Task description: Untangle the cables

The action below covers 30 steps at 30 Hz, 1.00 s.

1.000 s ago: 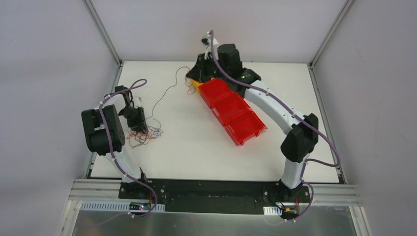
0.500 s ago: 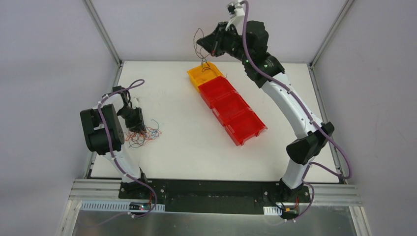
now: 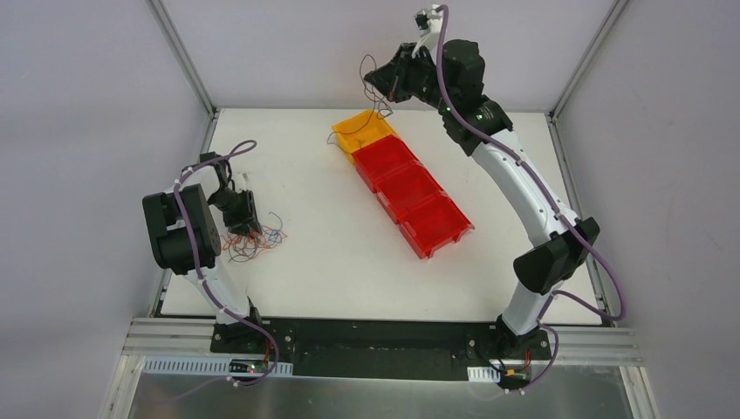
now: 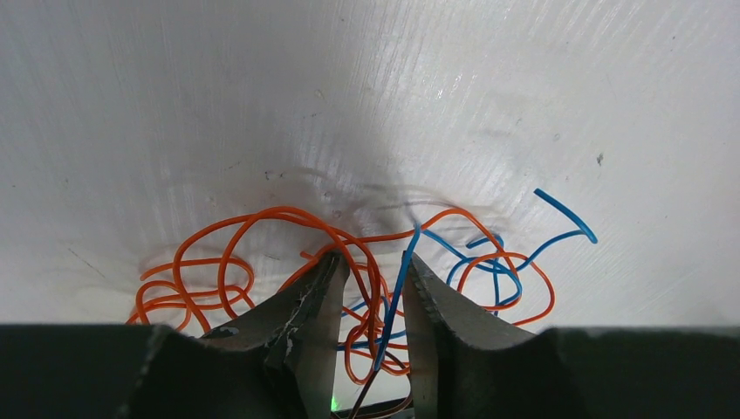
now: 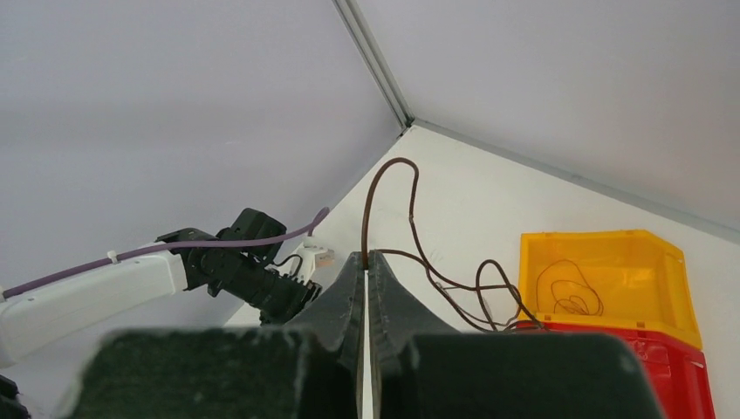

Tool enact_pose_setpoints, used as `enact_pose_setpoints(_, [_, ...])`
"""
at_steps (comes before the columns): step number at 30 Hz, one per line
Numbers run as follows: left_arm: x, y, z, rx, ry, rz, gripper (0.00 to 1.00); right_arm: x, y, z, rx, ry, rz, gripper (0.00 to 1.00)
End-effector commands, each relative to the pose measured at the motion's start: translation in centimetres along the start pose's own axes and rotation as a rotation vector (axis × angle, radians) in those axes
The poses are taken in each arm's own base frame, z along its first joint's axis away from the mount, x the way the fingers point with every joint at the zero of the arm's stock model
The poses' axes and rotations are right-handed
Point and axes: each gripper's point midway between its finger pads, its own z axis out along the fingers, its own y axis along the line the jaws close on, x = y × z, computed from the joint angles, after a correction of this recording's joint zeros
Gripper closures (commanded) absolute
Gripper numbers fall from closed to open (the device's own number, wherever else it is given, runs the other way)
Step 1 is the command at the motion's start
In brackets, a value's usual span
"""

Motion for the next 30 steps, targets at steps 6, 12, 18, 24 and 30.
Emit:
enact_pose_setpoints(6, [-0.2, 0.4, -0.3, -0.006, 0.016, 0.003, 0.67, -1.2, 0.9, -2.1, -0.031, -0.040, -0.032, 1.00])
enact_pose_setpoints(12, [-0.1, 0.4, -0.2, -0.005, 0.023, -0.002, 0.67, -1.6, 0.0, -3.2, -0.010, -0.043, -0.034, 1.00])
enact_pose_setpoints(18, [-0.3, 0.4, -0.2, -0.005, 0.028, -0.008, 0.68, -3.6, -0.6, -4.4, 0.005, -0.077, -0.034, 1.00])
enact_pose_setpoints(24, [-0.6, 0.5, -0.1, -0.008, 0.032, -0.009, 0.68, -3.8, -2.0, -4.6, 0.023, -0.067, -0.019, 1.00])
enact_pose_setpoints(30, [-1.1, 0.4, -0.3, -0.008, 0.031, -0.009, 0.69, -1.6, -5.7, -4.7, 0.065, -0.001, 0.013, 1.00])
